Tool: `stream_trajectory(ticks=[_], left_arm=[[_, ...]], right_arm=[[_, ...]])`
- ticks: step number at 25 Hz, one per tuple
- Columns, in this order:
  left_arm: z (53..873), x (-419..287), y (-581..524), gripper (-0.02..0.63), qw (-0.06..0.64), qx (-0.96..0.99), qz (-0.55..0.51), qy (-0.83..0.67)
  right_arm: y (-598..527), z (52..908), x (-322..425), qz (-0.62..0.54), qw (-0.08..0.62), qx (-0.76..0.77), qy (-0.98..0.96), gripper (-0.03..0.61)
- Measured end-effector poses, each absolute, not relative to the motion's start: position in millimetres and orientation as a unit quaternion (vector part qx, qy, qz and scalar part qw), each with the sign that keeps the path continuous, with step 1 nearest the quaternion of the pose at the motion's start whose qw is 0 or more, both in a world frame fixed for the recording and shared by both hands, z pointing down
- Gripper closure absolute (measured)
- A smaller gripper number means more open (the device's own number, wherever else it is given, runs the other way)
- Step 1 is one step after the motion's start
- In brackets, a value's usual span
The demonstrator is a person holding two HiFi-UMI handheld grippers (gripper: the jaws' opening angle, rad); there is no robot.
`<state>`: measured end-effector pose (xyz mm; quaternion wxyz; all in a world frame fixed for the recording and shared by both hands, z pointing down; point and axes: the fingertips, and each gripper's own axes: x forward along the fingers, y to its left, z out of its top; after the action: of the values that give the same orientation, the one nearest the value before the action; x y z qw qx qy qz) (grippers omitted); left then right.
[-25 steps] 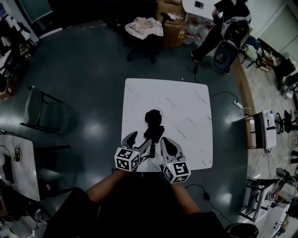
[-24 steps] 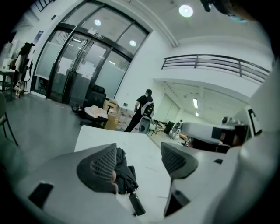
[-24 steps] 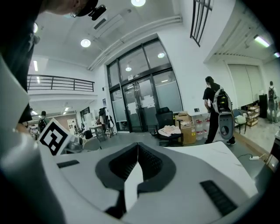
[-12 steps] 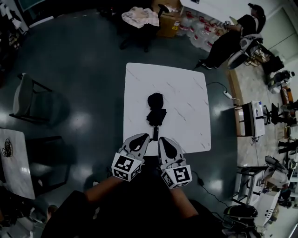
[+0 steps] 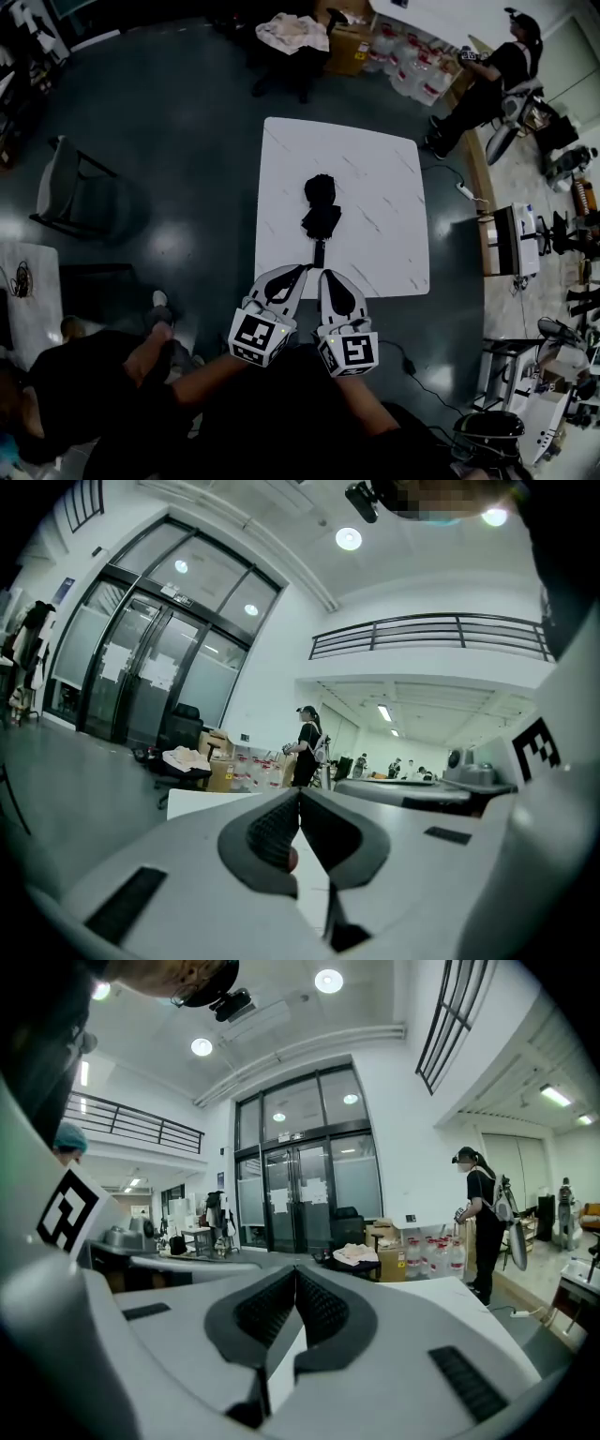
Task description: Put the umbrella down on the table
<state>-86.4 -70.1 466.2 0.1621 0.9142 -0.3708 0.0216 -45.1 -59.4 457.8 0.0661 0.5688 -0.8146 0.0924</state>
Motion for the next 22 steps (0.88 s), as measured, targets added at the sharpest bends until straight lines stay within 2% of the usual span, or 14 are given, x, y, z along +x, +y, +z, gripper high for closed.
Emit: stream_trajectory(ticks=[6, 15, 22], left_arm=[[444.2, -50.0, -20.1, 0.595, 0.130, 0.910, 0.022, -0.392], [444.0, 27.4, 76.7, 0.595, 0.119, 0.912, 0.040, -0.390], [454.1, 55.3, 124.4, 0.595, 0.114, 0.910, 0.046, -0.396]], right_arm=[[-11.5, 440.0, -14.1, 0.079, 0.048, 0.562, -0.822, 0.561], [79.6, 440.9, 57.3, 0.071, 0.048, 0.577, -0.813, 0.561], [126.9, 451.8, 85.6, 0.071, 0.046, 0.575, -0.814, 0.561]])
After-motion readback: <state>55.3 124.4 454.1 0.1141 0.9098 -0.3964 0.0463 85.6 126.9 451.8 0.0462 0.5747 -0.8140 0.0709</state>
